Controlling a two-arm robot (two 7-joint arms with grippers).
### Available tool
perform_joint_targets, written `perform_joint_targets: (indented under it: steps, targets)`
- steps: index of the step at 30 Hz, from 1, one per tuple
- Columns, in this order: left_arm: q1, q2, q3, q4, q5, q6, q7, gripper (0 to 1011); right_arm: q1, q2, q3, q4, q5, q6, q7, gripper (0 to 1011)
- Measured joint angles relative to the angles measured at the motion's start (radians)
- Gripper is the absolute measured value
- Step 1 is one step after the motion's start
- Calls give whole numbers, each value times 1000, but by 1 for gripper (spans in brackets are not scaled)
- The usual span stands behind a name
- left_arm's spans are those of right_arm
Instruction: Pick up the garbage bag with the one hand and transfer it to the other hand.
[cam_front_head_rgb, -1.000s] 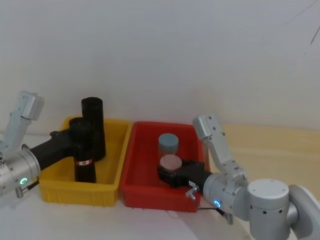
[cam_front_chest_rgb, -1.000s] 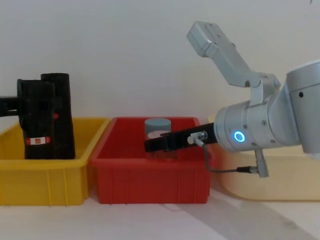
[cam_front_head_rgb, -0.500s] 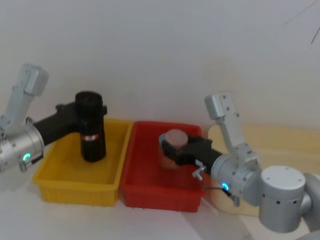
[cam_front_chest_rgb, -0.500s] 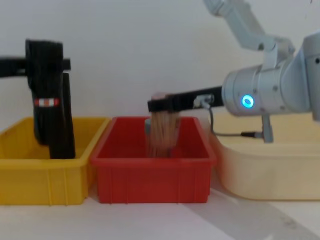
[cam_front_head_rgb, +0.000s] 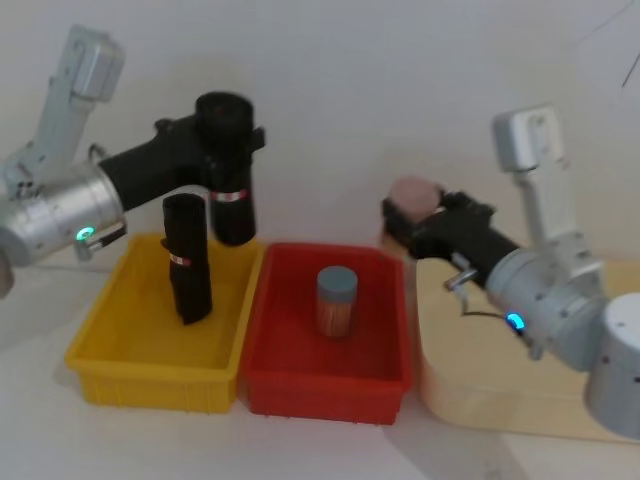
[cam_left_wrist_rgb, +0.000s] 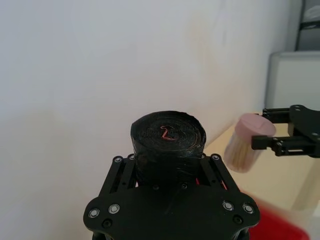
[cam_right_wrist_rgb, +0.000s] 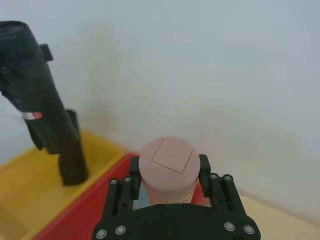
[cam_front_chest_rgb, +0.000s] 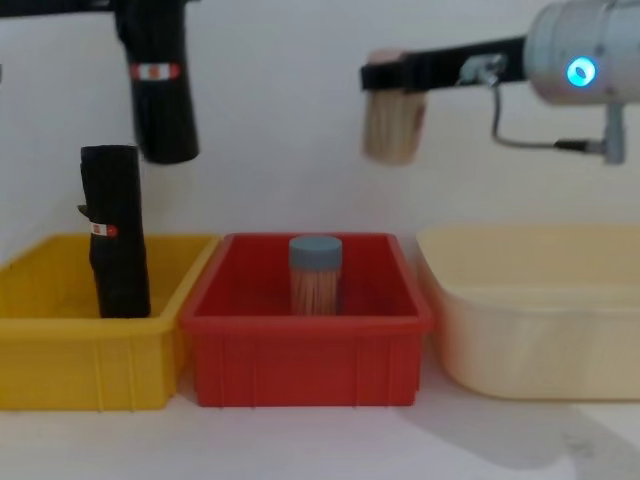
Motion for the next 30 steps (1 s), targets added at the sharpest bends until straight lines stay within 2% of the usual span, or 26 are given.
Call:
perform_joint_targets:
  steps: [4,12,14,18,21,22,24,25,26,27,28,30]
  targets:
    - [-44,-24,22,20,-7,-11,-32,453,-12,15,23,-44,-9,5,-16,663]
    - [-131,-95,78,93,-15,-41,-98,453,-64,58,101,-156,-35,32,-68,663]
    - [-169,-134,104,142,-17,-60,-125,453,-75,65,114,-171,-39,38,-77,663]
    - [-209,-180,132,206,-17,-82,-151,453,-105,83,151,-206,-48,53,-96,663]
    - [-251,-228,156,282,-17,-113,-182,453,-130,100,182,-226,-55,66,-109,663]
    - [-279,-260,170,336,-17,-131,-197,453,-143,109,198,-233,-58,73,-113,663]
    - [-306,-290,181,392,-16,-155,-216,453,-152,116,210,-236,-60,80,-116,663]
    - [-342,-330,192,472,-16,-181,-235,453,-158,119,215,-236,-61,83,-117,663]
    - [-365,-352,201,507,-18,-200,-248,453,-164,125,225,-237,-63,87,-118,663]
    - [-384,-371,208,564,-22,-217,-260,453,-167,128,229,-237,-63,89,-118,663]
    - [-420,-406,222,640,-32,-252,-284,453,-171,131,234,-236,-63,91,-118,663]
    - [-451,-436,234,709,-40,-279,-300,453,-178,138,244,-230,-64,93,-118,663]
